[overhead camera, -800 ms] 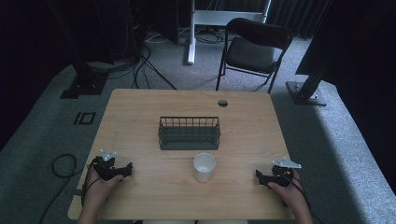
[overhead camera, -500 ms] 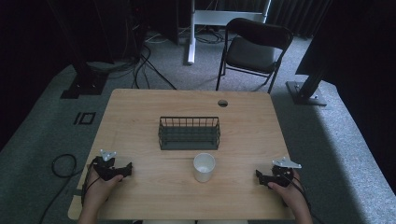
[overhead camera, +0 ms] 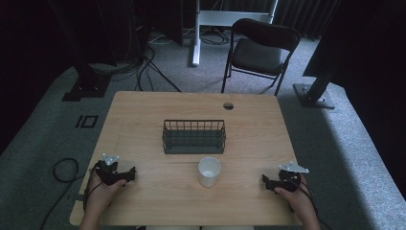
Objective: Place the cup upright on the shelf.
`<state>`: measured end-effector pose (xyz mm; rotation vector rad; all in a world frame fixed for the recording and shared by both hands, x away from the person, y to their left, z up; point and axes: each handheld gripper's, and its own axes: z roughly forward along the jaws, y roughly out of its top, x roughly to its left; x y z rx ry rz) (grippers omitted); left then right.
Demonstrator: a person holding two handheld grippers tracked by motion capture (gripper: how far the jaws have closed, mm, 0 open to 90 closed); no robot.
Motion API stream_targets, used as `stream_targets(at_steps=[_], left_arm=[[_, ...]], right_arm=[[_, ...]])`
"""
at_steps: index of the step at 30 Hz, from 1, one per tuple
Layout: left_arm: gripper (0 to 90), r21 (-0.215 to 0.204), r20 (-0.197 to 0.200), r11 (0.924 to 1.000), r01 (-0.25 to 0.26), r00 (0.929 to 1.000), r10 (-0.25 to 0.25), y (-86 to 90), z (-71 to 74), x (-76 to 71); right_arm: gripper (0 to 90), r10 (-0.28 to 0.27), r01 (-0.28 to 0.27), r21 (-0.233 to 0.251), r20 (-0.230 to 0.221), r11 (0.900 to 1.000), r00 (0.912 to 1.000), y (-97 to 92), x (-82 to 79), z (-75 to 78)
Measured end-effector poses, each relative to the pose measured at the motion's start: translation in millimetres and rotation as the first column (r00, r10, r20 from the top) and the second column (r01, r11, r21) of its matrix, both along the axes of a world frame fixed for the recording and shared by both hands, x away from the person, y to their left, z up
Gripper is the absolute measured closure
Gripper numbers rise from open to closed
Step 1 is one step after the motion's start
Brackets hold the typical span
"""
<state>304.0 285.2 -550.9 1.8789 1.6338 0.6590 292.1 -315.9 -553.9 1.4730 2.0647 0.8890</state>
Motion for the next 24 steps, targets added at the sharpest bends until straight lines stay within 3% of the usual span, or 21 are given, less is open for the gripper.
stream_targets(at_steps=[7, 24], left_arm=[[1.9, 0.0, 0.001, 1.0, 0.003, 1.0, -0.003, -0.1, 0.0, 0.0], [1.9, 0.0, 0.001, 1.0, 0.003, 1.0, -0.003, -0.1, 0.0, 0.0]], right_arm=[[10.7, 0.026, -0.026, -0.007, 0.007, 0.9996, 0.9996, 2.8, -1.5, 0.3], [10.6, 0.131, -0.132, 0.034, 0.034, 0.9906, 0.9908, 21.4, -2.2, 8.3]])
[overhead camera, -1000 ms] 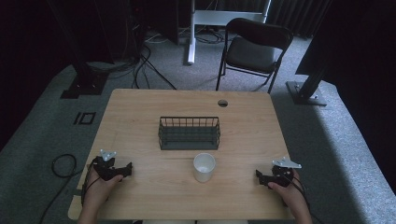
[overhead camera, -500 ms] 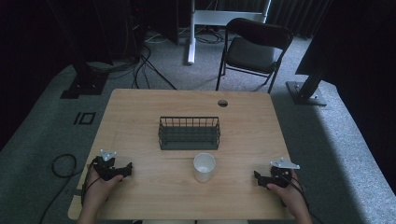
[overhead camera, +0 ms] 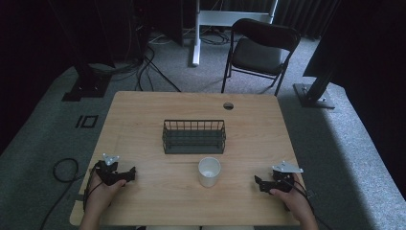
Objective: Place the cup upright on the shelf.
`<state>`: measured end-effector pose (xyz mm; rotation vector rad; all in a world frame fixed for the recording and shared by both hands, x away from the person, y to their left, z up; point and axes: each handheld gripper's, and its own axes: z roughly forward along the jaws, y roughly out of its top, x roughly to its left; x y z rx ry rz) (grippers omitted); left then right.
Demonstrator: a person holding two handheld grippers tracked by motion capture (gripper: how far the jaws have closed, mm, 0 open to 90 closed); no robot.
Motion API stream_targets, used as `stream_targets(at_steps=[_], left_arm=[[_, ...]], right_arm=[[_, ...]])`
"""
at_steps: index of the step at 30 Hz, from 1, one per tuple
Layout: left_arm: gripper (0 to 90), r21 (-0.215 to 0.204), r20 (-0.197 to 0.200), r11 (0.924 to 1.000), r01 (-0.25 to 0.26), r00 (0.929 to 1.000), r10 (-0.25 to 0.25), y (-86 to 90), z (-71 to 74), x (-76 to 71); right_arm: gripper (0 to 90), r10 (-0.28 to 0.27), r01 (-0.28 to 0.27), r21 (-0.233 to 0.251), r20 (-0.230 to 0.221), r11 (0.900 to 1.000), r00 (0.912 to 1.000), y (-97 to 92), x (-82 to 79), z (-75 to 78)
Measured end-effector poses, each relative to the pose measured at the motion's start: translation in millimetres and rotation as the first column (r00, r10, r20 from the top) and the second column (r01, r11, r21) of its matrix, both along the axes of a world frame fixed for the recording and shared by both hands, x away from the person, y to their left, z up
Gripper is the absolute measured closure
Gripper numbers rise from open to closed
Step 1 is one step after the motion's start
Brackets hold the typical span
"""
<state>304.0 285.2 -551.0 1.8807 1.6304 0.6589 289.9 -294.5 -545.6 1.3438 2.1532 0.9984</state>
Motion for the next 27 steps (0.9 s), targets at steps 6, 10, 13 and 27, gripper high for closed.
stream_targets(at_steps=[6, 10, 13, 27], left_arm=[[1.9, 0.0, 0.0, 1.0, 0.0, 1.0, 0.0, 0.0, 0.0, 0.0], [1.9, 0.0, 0.0, 1.0, 0.0, 1.0, 0.0, 0.0, 0.0, 0.0], [1.9, 0.0, 0.0, 1.0, 0.0, 1.0, 0.0, 0.0, 0.0, 0.0], [1.9, 0.0, 0.0, 1.0, 0.0, 1.0, 0.0, 0.0, 0.0, 0.0]], right_arm=[[10.7, 0.054, -0.054, 0.008, 0.006, 0.9985, 0.9985, 9.1, -0.4, 3.8], [10.7, 0.081, -0.082, 0.015, 0.014, 0.9965, 0.9966, 15.6, -0.1, 7.1], [10.7, 0.103, -0.103, 0.021, 0.021, 0.9944, 0.9945, 19.8, -0.1, 9.0], [10.8, 0.203, -0.206, 0.039, 0.065, 0.9777, 0.9769, 37.5, -3.3, 16.3]])
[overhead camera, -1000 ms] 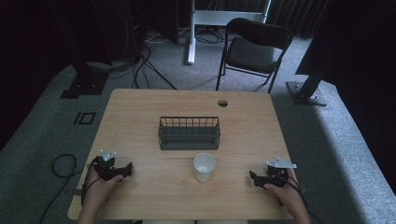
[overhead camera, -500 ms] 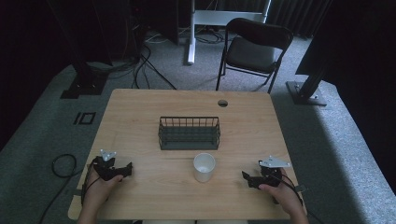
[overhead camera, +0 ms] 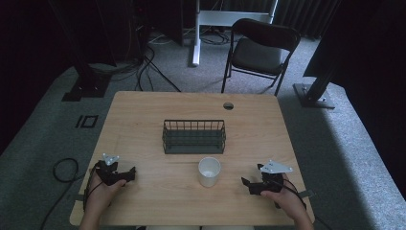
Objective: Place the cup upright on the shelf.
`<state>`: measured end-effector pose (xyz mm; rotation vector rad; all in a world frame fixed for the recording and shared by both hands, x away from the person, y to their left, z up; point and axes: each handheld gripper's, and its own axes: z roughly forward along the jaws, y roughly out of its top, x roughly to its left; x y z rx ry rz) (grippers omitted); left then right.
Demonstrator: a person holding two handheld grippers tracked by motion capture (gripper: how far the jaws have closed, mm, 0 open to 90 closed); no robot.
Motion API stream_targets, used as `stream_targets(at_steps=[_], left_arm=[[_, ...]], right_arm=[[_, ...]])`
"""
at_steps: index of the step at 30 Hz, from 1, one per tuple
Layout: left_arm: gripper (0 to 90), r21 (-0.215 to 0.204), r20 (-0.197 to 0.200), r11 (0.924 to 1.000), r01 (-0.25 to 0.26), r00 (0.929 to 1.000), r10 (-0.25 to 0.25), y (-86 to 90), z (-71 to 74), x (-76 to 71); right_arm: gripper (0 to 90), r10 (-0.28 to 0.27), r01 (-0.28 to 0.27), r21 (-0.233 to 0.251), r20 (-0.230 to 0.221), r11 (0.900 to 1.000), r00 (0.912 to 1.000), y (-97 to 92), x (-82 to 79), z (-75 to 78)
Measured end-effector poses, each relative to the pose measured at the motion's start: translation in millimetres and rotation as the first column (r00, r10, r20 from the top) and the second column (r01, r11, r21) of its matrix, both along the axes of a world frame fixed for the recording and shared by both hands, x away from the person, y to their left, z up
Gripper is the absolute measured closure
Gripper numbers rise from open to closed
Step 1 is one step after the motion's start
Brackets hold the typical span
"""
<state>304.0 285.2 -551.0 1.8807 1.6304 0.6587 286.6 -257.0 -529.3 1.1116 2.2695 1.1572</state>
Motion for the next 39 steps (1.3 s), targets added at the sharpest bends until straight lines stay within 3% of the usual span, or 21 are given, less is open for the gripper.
stream_targets(at_steps=[16, 26, 39], left_arm=[[1.9, 0.0, 0.0, 1.0, 0.0, 1.0, 0.0, 0.0, 0.0, 0.0], [1.9, 0.0, 0.0, 1.0, 0.0, 1.0, 0.0, 0.0, 0.0, 0.0], [1.9, 0.0, 0.0, 1.0, 0.0, 1.0, 0.0, 0.0, 0.0, 0.0]], right_arm=[[10.8, 0.117, -0.117, 0.026, -0.001, 0.9928, 0.9931, 23.5, -4.5, 4.3], [10.8, 0.193, -0.193, 0.041, 0.002, 0.9804, 0.9813, 44.1, -6.2, 5.5], [10.9, 0.247, -0.248, 0.065, 0.02, 0.9666, 0.9688, 64.5, -5.1, 9.9]])
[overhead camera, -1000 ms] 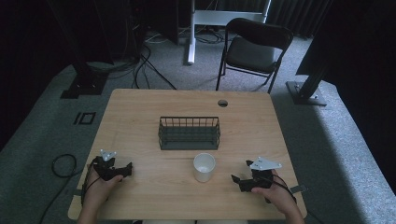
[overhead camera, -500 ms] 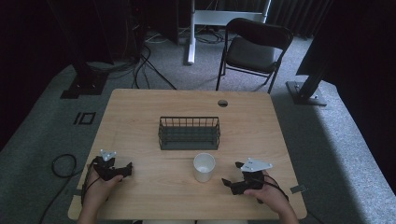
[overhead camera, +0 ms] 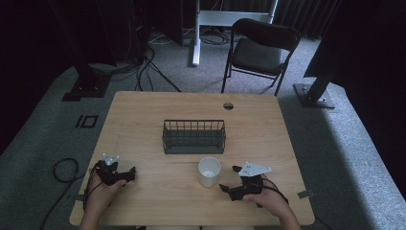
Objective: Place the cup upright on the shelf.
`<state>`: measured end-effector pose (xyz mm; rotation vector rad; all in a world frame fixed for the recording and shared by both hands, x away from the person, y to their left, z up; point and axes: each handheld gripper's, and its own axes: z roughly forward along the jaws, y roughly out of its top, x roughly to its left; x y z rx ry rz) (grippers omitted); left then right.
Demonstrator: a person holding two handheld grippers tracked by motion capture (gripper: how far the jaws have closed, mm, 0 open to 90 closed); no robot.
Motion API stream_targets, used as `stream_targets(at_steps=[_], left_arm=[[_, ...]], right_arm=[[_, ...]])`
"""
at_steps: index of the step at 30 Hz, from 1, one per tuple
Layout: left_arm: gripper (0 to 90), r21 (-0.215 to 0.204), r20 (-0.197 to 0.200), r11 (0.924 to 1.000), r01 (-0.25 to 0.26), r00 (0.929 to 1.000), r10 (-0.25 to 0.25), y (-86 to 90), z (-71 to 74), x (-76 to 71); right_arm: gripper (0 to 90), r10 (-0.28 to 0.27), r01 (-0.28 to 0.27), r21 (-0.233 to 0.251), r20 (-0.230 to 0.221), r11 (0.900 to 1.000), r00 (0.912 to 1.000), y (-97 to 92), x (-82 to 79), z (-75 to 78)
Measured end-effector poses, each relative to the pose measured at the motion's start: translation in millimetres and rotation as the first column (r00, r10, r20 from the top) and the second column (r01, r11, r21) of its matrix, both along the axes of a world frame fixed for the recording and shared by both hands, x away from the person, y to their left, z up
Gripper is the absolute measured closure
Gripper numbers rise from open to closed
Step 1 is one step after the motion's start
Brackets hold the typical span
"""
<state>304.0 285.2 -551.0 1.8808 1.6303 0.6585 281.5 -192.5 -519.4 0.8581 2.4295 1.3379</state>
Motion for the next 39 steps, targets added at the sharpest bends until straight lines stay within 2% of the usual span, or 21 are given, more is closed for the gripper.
stream_targets(at_steps=[9, 23, 39], left_arm=[[1.9, 0.0, 0.0, 1.0, 0.0, 1.0, 0.0, 0.0, 0.0, 0.0], [1.9, 0.0, 0.0, 1.0, 0.0, 1.0, 0.0, 0.0, 0.0, 0.0], [1.9, 0.0, 0.0, 1.0, 0.0, 1.0, 0.0, 0.0, 0.0, 0.0]], right_arm=[[10.9, 0.028, -0.028, 0.023, 0.006, 0.9993, 0.9996, 11.3, 2.1, 3.5], [10.9, 0.071, -0.072, 0.024, 0.024, 0.9971, 0.9972, 32.9, 6.9, 10.0], [10.9, 0.062, -0.065, 0.038, 0.071, 0.9972, 0.9956, 46.5, 16.7, 16.8]])
